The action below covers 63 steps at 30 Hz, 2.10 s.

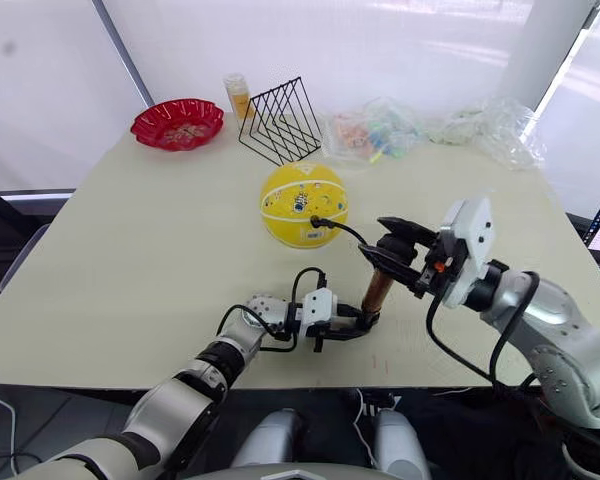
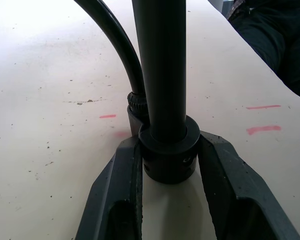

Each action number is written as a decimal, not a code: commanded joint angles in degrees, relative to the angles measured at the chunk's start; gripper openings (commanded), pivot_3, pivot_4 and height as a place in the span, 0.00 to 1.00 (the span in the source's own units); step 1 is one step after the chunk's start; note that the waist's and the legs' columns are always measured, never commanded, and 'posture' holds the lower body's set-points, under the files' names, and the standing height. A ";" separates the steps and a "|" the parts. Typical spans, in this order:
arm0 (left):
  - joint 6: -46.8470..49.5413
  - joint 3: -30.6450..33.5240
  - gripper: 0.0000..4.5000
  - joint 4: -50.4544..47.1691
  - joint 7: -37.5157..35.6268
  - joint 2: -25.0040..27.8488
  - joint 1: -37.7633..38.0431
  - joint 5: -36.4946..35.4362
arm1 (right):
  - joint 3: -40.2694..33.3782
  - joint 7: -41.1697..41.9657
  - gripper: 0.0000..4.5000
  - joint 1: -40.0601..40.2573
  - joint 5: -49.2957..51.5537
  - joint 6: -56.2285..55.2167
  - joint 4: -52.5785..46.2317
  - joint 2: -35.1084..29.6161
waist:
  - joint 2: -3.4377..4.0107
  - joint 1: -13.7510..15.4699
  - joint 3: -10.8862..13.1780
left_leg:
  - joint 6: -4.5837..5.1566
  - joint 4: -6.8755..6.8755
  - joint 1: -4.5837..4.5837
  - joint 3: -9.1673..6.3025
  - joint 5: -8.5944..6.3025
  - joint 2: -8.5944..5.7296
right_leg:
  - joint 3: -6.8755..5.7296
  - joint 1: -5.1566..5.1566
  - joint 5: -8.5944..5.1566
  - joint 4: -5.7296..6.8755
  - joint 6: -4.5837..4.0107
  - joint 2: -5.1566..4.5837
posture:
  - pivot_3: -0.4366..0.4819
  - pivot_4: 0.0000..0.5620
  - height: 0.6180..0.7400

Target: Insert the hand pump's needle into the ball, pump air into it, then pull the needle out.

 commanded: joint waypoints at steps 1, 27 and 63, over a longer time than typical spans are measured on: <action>4.19 -2.90 0.25 6.51 0.33 4.36 4.12 6.27 | 6.14 1.17 0.45 4.04 -5.21 -1.92 5.49 2.86 | -0.01 -0.12 -0.09 | 0.03 -0.03 0.02 0.00 0.02 0.01 | 0.00 0.01 0.01 0.00 0.01 0.01 | 0.48 0.27 0.97; 4.28 -3.28 0.25 7.49 0.57 3.90 2.98 6.77 | -21.25 -8.17 0.45 -13.13 26.21 10.81 -2.25 -11.95 | 0.54 0.15 0.53 | 0.17 0.11 -0.10 0.08 0.10 -0.02 | -0.02 -0.03 0.05 0.03 0.07 0.20 | 0.48 0.27 0.97; 4.32 -4.03 0.25 7.63 0.99 3.65 3.11 6.71 | -11.06 1.02 0.45 -3.89 12.30 5.79 -0.20 -6.39 | 0.43 0.42 0.17 | 0.00 0.18 -0.05 0.02 0.00 -0.06 | -0.17 0.11 0.01 0.03 0.02 0.01 | 0.48 0.27 0.97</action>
